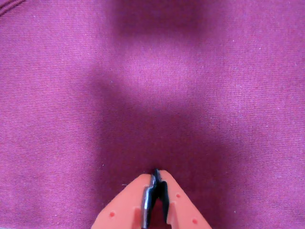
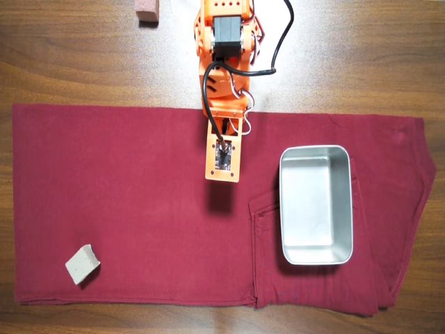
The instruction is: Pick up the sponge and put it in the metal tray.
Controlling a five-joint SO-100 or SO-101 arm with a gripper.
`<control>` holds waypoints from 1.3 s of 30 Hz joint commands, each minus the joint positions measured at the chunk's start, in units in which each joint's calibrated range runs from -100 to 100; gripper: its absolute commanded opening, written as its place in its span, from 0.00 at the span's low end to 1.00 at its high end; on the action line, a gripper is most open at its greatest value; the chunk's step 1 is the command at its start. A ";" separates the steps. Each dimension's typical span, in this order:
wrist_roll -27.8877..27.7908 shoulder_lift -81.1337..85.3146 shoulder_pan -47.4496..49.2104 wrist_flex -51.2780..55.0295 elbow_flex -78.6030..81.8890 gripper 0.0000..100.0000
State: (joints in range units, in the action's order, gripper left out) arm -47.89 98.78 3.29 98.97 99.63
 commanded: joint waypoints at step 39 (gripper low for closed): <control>-0.24 -132.74 -50.51 -24.88 -141.19 0.37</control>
State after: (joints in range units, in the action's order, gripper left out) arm -47.40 -33.94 -46.46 77.93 -39.69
